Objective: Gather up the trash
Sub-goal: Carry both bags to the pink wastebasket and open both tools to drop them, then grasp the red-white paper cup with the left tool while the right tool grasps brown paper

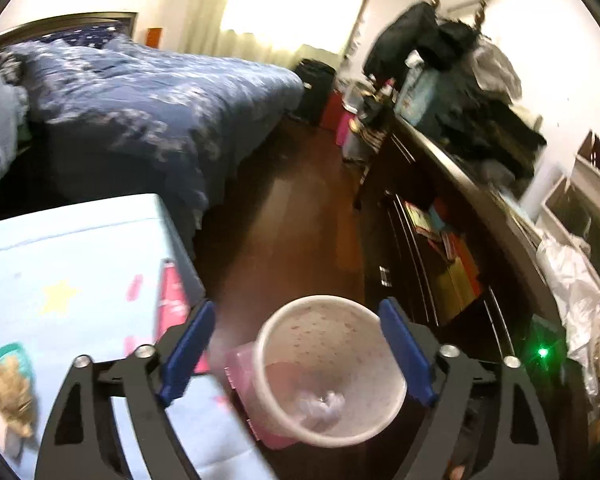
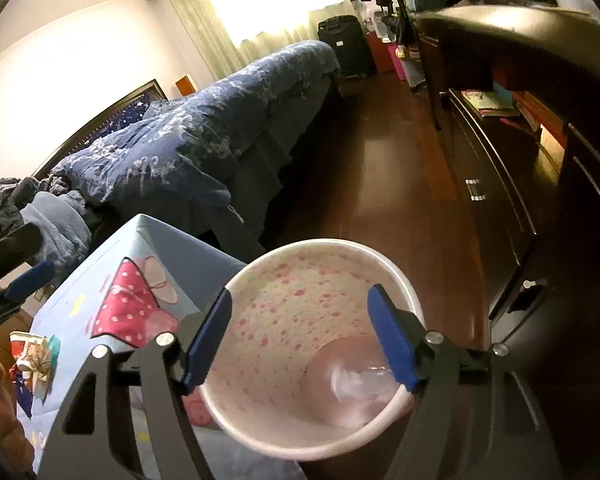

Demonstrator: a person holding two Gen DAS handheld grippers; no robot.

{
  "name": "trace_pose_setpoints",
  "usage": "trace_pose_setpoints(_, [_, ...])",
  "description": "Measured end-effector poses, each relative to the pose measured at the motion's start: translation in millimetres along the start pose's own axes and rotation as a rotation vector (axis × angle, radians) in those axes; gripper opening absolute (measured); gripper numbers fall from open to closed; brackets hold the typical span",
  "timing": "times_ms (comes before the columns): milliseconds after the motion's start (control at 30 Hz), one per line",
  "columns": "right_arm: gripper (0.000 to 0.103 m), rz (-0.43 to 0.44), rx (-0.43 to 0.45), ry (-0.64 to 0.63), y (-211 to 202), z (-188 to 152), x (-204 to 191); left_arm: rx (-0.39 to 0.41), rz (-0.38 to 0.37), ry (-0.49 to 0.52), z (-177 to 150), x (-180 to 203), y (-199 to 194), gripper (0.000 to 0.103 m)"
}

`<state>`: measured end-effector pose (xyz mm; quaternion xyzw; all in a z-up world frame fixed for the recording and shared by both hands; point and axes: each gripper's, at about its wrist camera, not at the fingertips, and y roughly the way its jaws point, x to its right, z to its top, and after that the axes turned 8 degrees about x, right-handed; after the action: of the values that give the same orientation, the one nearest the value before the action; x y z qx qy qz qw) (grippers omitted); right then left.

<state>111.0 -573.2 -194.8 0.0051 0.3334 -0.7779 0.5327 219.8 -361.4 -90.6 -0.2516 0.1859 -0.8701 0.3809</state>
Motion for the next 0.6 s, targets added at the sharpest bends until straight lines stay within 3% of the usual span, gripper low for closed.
trace_pose_setpoints(167, [0.085, 0.077, 0.022, -0.079, -33.7, -4.3, -48.8, 0.043, 0.149, 0.005, -13.3, -30.5, -48.7, 0.098])
trace_pose_setpoints(367, [0.095, 0.189, 0.014, -0.217, -68.5, -17.3, -127.1, 0.085, 0.331, -0.048, -32.2, -88.4, -107.4, 0.099])
trace_pose_setpoints(500, [0.095, 0.254, -0.008, -0.296, -80.1, -30.6, -175.3, 0.123, 0.492, -0.079, -34.8, -132.3, -136.6, 0.099])
trace_pose_setpoints(600, [0.097, 0.286, -0.018, -0.356, -79.7, -41.9, -212.3, 0.127, 0.547, -0.106, -30.0, -164.8, -139.8, 0.099])
